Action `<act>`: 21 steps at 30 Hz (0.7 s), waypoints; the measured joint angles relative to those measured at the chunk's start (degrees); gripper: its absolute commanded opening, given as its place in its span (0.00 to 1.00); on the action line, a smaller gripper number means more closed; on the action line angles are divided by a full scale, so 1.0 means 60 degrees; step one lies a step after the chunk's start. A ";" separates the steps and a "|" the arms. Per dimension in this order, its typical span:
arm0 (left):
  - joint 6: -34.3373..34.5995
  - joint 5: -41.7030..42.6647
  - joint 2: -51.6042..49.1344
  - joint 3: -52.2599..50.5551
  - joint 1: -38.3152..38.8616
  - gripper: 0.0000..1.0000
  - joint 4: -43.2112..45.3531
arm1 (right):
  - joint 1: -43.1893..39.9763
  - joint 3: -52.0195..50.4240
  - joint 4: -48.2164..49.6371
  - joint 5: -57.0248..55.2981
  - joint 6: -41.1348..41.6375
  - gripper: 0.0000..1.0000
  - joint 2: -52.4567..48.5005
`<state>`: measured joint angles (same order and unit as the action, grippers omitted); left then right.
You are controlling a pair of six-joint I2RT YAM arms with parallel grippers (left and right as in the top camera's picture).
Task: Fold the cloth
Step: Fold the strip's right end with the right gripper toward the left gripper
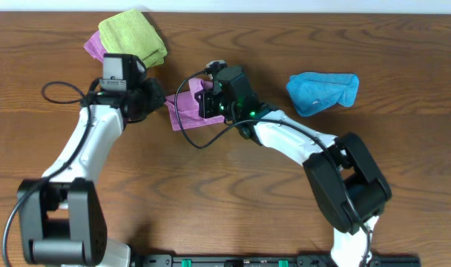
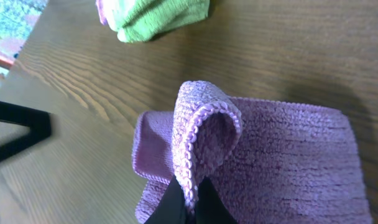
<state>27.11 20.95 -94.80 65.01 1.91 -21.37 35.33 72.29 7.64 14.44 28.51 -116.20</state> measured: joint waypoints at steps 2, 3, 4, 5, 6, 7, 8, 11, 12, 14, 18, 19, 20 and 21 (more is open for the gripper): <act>-0.0044 -0.0066 0.0219 0.0004 -0.0076 0.06 -0.0135 | 0.0036 0.0000 0.0124 -0.0025 0.0000 0.01 -0.0098; -0.0073 -0.0098 0.0331 0.0004 -0.0124 0.06 -0.0233 | 0.0047 0.0000 0.0182 -0.0025 0.0004 0.02 -0.0164; -0.0120 -0.0127 0.0463 0.0004 -0.0189 0.06 -0.0353 | 0.0055 0.0015 0.0215 -0.0025 0.0000 0.01 -0.0219; -0.0178 -0.0142 0.0557 0.0004 -0.0248 0.06 -0.0448 | 0.0084 0.0055 0.0248 -0.0047 0.0000 0.01 -0.0277; -0.0222 -0.0160 0.0630 0.0004 -0.0295 0.06 -0.0528 | 0.0106 0.0113 0.0259 -0.0058 0.0000 0.01 -0.0350; -0.0259 -0.0186 0.0692 0.0007 -0.0346 0.06 -0.0597 | 0.0138 0.0226 0.0259 -0.0066 0.0004 0.01 -0.0441; -0.0284 -0.0219 0.0758 0.0007 -0.0401 0.06 -0.0692 | 0.0171 0.0328 0.0255 -0.0062 0.0004 0.01 -0.0521; -0.0346 -0.0284 0.0838 0.0011 -0.0572 0.06 -0.0918 | 0.0291 0.0696 0.0273 -0.0062 0.0040 0.01 -0.0754; -0.0361 -0.0291 0.0838 0.0011 -0.0627 0.06 -0.0984 | 0.0339 0.0812 0.0262 -0.0066 0.0055 0.01 -0.0831; -0.0430 -0.0313 0.0838 0.0011 -0.0696 0.06 -0.1137 | 0.0412 0.0994 0.0262 -0.0062 0.0098 0.01 -0.0962; -0.0535 -0.0317 0.0838 0.0011 -0.0787 0.06 -0.1304 | 0.0474 0.1078 0.0240 -0.0117 0.0106 0.01 -0.1038; -0.0539 -0.0321 0.0838 0.0011 -0.0801 0.06 -0.1337 | 0.0474 0.1078 0.0248 -0.0142 0.0109 0.01 -0.1038; -0.0539 -0.0324 0.0838 0.0011 -0.0805 0.06 -0.1341 | 0.0474 0.1082 0.0248 -0.0171 0.0109 0.01 -0.1038; -0.0543 -0.0324 0.0838 0.0011 -0.0812 0.06 -0.1341 | 0.0474 0.1082 0.0244 -0.0197 0.0106 0.02 -0.1038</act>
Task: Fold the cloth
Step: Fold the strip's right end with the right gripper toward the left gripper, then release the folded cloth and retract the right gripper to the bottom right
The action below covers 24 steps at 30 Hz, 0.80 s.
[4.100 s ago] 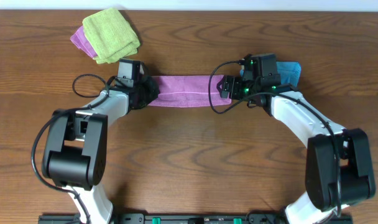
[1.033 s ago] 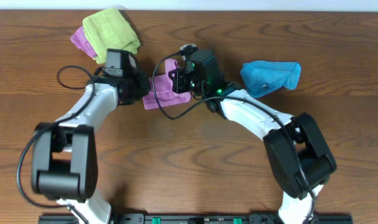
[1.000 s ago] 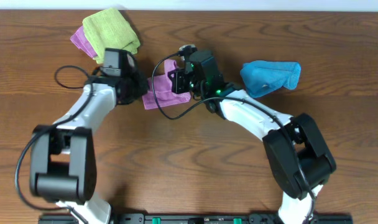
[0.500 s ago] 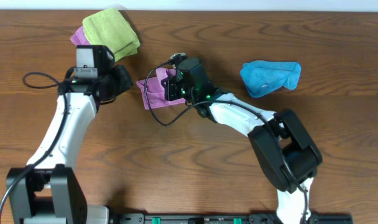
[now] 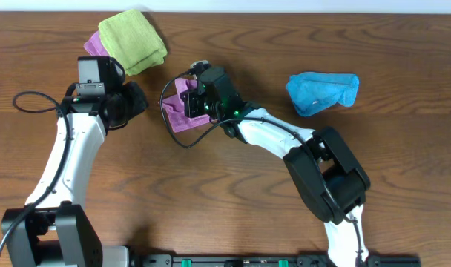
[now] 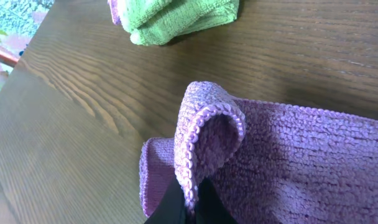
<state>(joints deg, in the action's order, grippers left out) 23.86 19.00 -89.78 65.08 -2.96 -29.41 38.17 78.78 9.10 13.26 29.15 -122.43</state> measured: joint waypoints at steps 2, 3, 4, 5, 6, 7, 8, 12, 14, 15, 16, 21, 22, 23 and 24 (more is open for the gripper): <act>-0.0022 -0.0022 0.0000 0.0000 0.0000 0.06 -0.0004 | 0.0011 0.0000 0.0025 -0.0047 0.0018 0.30 0.0000; -0.0025 -0.0025 0.0000 0.0000 0.0000 0.06 -0.0007 | 0.0015 0.0000 0.0033 -0.0058 0.0066 0.47 0.0000; -0.0025 -0.0029 0.0000 0.0000 0.0000 0.06 -0.0004 | 0.0029 0.0000 0.0044 -0.0044 0.0069 0.50 0.0000; -0.0025 -0.0036 0.0000 0.0000 0.0000 0.06 -0.0004 | 0.0040 0.0000 0.0051 -0.0029 0.0066 0.51 0.0000; -0.0025 -0.0062 0.0000 0.0000 0.0000 0.06 -0.0004 | 0.0058 0.0000 0.0062 0.0011 0.0069 0.52 0.0000; -0.0025 -0.0066 0.0000 0.0000 0.0000 0.06 -0.0004 | 0.0084 0.0004 0.0073 0.0066 0.0073 0.52 0.0000; -0.0025 -0.0073 0.0000 0.0000 0.0000 0.05 -0.0004 | 0.0113 0.0004 0.0084 0.0131 0.0073 0.53 0.0000; -0.0025 -0.0138 0.0000 0.0000 0.0000 0.06 -0.0004 | 0.0262 0.0004 0.0095 0.0342 0.0073 0.53 0.0000; -0.0025 -0.0168 0.0000 0.0000 0.0000 0.06 -0.0004 | 0.0339 0.0004 0.0127 0.0426 0.0073 0.53 0.0000; -0.0025 -0.0171 0.0000 0.0000 0.0000 0.06 -0.0004 | 0.0368 0.0004 0.0175 0.0495 0.0073 0.53 0.0000; -0.0025 -0.0171 0.0000 0.0000 0.0000 0.06 -0.0004 | 0.0397 0.0004 0.0215 0.0565 0.0073 0.53 0.0000; -0.0025 -0.0168 0.0000 0.0000 -0.0036 0.06 -0.0004 | 0.0444 0.0004 0.0277 0.0758 0.0073 0.53 0.0000; -0.0025 -0.0171 0.0000 0.0000 -0.0066 0.06 -0.0004 | 0.0444 0.0004 0.0277 0.0790 0.0073 0.53 0.0000; -0.0025 -0.0168 0.0000 0.0000 -0.0109 0.06 -0.0007 | 0.0444 0.0004 0.0277 0.0805 0.0073 0.52 0.0000; -0.0025 -0.0171 0.0000 0.0000 -0.0127 0.06 -0.0007 | 0.0444 0.0004 0.0280 0.0812 0.0073 0.51 0.0000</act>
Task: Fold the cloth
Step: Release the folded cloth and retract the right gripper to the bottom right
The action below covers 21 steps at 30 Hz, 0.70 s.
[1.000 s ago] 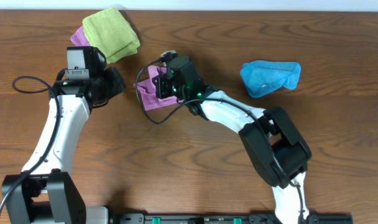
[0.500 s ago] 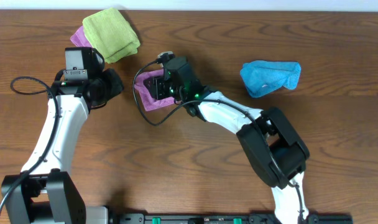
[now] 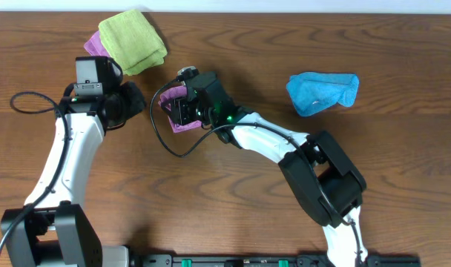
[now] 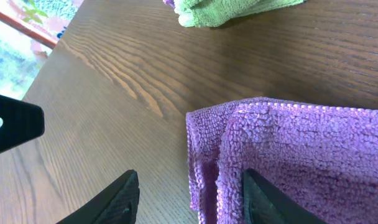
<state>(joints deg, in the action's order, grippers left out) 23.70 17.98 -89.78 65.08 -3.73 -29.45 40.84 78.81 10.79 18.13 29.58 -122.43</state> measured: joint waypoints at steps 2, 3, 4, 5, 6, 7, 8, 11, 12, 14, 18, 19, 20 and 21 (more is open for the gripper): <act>0.0000 0.0000 0.0000 0.0000 -0.0106 0.06 -0.0033 | 0.0000 0.0000 -0.0004 -0.0007 0.0000 0.50 0.0000; 0.0000 0.0000 0.0000 0.0000 -0.0142 0.06 -0.0051 | 0.0000 0.0000 -0.0004 -0.0015 0.0000 0.49 0.0000; 0.0000 0.0000 0.0018 0.0000 -0.0189 0.07 -0.0069 | 0.0000 0.0000 0.0015 -0.0029 0.0000 0.49 0.0000; 0.0000 0.0000 0.0051 0.0000 -0.0237 0.09 -0.0076 | 0.0000 0.0000 0.0062 -0.0062 0.0000 0.49 -0.0018; -0.0004 0.0000 0.0095 0.0000 -0.0262 0.11 -0.0084 | 0.0000 0.0004 0.0127 -0.0076 0.0004 0.49 -0.0051; -0.0018 0.0000 0.0153 0.0000 -0.0299 0.13 -0.0091 | 0.0000 0.0004 0.0193 -0.0102 0.0018 0.49 -0.0091; -0.0036 -0.0004 0.0229 0.0000 -0.0324 0.16 -0.0095 | 0.0000 0.0011 0.0291 -0.0109 0.0040 0.48 -0.0171; -0.0131 0.0000 0.0543 0.0000 -0.0404 0.22 -0.0098 | 0.0000 0.0036 0.0605 -0.0160 0.0204 0.48 -0.0488; -0.0157 -0.0004 0.0656 0.0000 -0.0430 0.23 -0.0102 | 0.0000 0.0040 0.0688 -0.0160 0.0284 0.47 -0.0630; -0.0215 -0.0004 0.0896 0.0000 -0.0481 0.29 -0.0098 | 0.0000 0.0040 0.0758 -0.0109 0.0426 0.47 -0.0940; -0.0244 -0.0011 0.1297 0.0000 -0.0619 0.40 -0.0102 | 0.0000 0.0091 0.0871 0.0299 0.0590 0.64 -0.1290; -0.0262 -0.0022 0.1362 0.0000 -0.0659 0.43 -0.0102 | 0.0000 0.0138 0.0951 0.0492 0.0557 0.65 -0.1304; -0.0259 -0.0033 0.1406 0.0000 -0.0688 0.47 -0.0098 | 0.0000 0.0208 0.0980 0.0729 0.0506 0.68 -0.1304; -0.0273 -0.0029 0.1432 0.0000 -0.0721 0.54 -0.0102 | -0.0004 0.0317 0.0965 0.0987 0.0477 0.72 -0.1300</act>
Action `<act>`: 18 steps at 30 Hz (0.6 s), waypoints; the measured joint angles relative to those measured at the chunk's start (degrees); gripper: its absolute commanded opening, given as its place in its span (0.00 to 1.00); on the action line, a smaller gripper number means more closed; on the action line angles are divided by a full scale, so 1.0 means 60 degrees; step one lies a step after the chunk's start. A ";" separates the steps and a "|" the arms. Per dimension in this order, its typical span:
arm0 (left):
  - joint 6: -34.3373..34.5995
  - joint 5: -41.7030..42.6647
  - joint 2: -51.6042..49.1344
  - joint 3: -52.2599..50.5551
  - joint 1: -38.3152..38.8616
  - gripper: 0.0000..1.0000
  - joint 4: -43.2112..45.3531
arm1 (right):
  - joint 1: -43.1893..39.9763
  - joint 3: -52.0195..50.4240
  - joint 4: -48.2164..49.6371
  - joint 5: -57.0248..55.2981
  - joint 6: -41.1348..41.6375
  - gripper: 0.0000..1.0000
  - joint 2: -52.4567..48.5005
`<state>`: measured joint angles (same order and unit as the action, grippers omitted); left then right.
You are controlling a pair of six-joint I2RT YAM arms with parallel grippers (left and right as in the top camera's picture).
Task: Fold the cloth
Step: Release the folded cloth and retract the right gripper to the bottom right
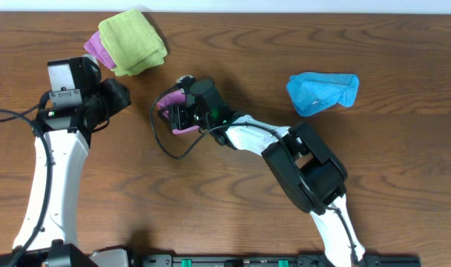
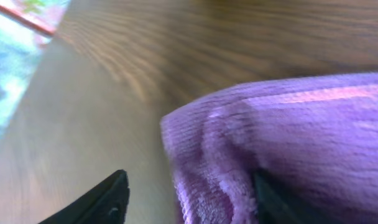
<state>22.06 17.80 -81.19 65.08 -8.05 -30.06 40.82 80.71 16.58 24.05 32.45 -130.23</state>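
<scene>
The purple cloth [image 1: 171, 101] lies folded on the table left of centre. In the right wrist view the purple cloth [image 2: 288, 137] fills the right half, close and blurred. My right gripper [image 1: 180, 113] is down on its left edge. That right gripper [image 2: 189, 204] is open: one finger [image 2: 99, 199] stands over bare wood and the other presses into the pile. My left gripper [image 1: 114, 95] hangs well left of the cloth, apart from it; its jaws do not show clearly.
A folded green cloth [image 1: 133, 38] lies on another purple cloth [image 1: 94, 46] at the back left. A crumpled blue cloth [image 1: 322, 92] sits at the right. A black cable [image 1: 164, 141] loops by the right wrist. The wooden table [image 1: 233, 200] extends toward the front.
My right gripper, still open, has come lower and closer onto the cloth's left edge, which now fills its view. The left arm has drawn back farther left.
At first my right gripper was shut on a lifted corner of the purple cloth, with the left gripper at the cloth's left side. It then held the corner farther left while the left arm had withdrawn. Then it stood open, the corner laid down, the cloth folded.
</scene>
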 measured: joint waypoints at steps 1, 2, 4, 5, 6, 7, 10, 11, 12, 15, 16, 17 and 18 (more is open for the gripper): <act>-0.0018 -0.0007 0.0015 0.0000 -0.0026 0.59 -0.0004 | -0.0007 0.0073 -0.0011 0.0171 -0.0011 0.75 0.0004; 0.0022 -0.0007 0.0029 0.0000 -0.0044 0.64 -0.0036 | -0.0018 0.0117 -0.0055 0.0273 -0.0029 0.77 0.0033; 0.0011 0.0000 0.0058 0.0000 -0.0073 0.79 -0.0182 | -0.0058 0.0142 -0.0299 0.0423 -0.0142 0.81 0.0237; -0.0018 -0.0007 0.0087 0.0000 -0.0080 0.85 -0.0255 | -0.0091 0.0146 -0.0474 0.0452 -0.0197 0.85 0.0357; -0.0025 0.0000 0.0120 0.0000 -0.0087 0.95 -0.0339 | -0.0153 0.0146 -0.0710 0.0459 -0.0302 0.88 0.0546; -0.0062 -0.0007 0.0164 0.0000 -0.0098 0.96 -0.0430 | -0.0222 0.0146 -0.0984 0.0441 -0.0426 0.92 0.0765; 0.0000 0.0004 0.0350 0.0004 -0.0182 0.95 -0.0754 | -0.0488 0.0157 -0.1854 0.0273 -0.0820 0.99 0.1548; -0.0004 0.0004 0.0426 0.0011 -0.0226 0.95 -0.0925 | -0.0597 0.0164 -0.2229 0.0215 -0.0984 0.99 0.1880; -0.0004 0.0029 0.0481 0.0022 -0.0270 0.95 -0.1035 | -0.0703 0.0171 -0.2539 0.0157 -0.1118 0.99 0.2146; -0.0004 0.0168 0.0605 0.0055 -0.0350 0.95 -0.1439 | -0.1013 0.0200 -0.3752 0.0076 -0.1625 0.99 0.2900; 0.0000 0.0244 0.0623 0.0058 -0.0375 0.95 -0.1563 | -0.1166 0.0222 -0.4346 0.0036 -0.1902 0.99 0.3198; 0.0000 0.0317 0.0627 0.0066 -0.0375 0.95 -0.1672 | -0.1275 0.0226 -0.4812 0.0015 -0.2146 0.99 0.3428; -0.0004 0.0452 0.0627 0.0069 -0.0379 0.95 -0.1807 | -0.1435 0.0240 -0.5544 -0.0007 -0.2521 0.99 0.3734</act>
<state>22.04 20.51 -77.43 65.49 -10.33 -40.91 32.21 82.15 -16.69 24.01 17.32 -107.83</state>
